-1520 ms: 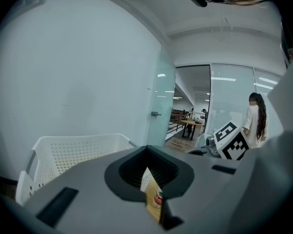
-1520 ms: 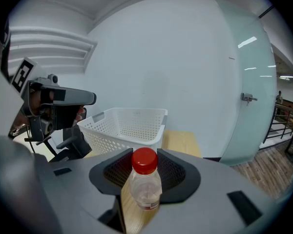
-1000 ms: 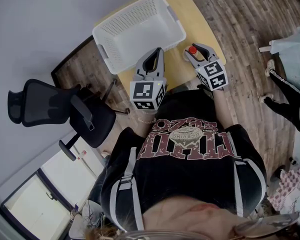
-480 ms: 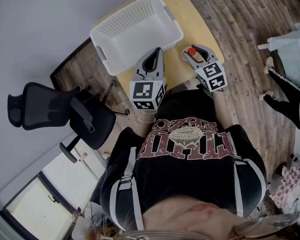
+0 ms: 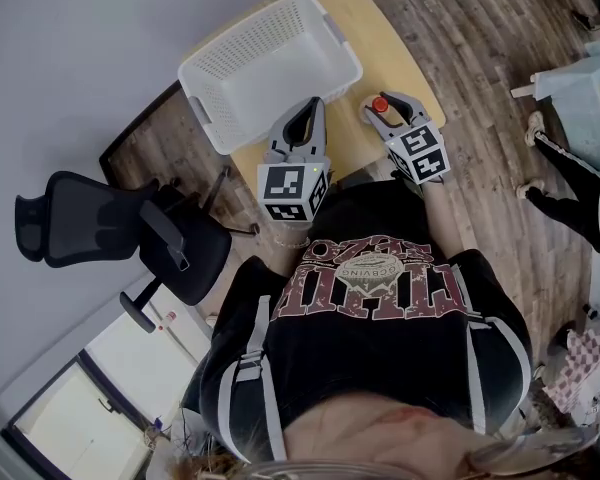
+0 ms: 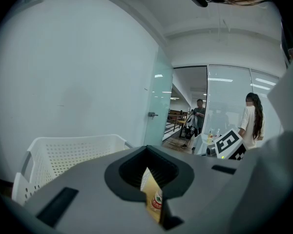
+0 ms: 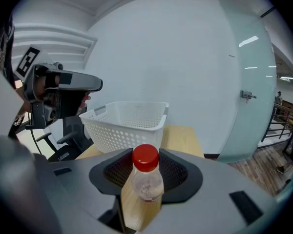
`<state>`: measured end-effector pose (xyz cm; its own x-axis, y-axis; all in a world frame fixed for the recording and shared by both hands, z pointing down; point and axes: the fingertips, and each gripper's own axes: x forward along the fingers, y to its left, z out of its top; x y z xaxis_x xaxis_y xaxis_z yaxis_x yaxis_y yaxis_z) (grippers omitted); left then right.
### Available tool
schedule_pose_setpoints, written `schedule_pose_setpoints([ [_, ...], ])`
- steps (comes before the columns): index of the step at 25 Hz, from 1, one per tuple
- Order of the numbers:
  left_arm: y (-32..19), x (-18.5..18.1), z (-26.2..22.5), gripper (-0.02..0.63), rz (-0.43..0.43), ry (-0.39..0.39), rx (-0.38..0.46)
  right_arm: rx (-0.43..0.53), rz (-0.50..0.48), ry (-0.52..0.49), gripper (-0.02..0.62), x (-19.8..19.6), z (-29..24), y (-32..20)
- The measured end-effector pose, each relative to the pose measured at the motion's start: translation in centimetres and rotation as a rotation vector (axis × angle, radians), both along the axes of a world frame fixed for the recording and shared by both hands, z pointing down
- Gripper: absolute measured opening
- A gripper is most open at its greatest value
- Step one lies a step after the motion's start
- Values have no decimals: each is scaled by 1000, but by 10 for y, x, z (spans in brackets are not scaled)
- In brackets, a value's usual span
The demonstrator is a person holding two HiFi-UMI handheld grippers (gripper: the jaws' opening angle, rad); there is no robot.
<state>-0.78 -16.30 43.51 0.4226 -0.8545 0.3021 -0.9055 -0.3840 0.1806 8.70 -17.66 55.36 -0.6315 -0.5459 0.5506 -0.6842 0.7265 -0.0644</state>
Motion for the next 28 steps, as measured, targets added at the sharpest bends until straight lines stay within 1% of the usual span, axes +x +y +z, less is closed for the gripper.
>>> schedule_pose_setpoints([
  [8,-1,5,0,46,17,4,2,5,23,8,156,6,-2,1],
  [15,-2,6,-3,46,29,11,7,28,37,-24,156,6,-18,-1],
  [22,2,-1,-5,46,28,18,17,80,40,-45,156,-2,-44,-1],
  [28,4,-2,-9,46,21,22,26,141,48,-96,155,-7,-74,-4],
])
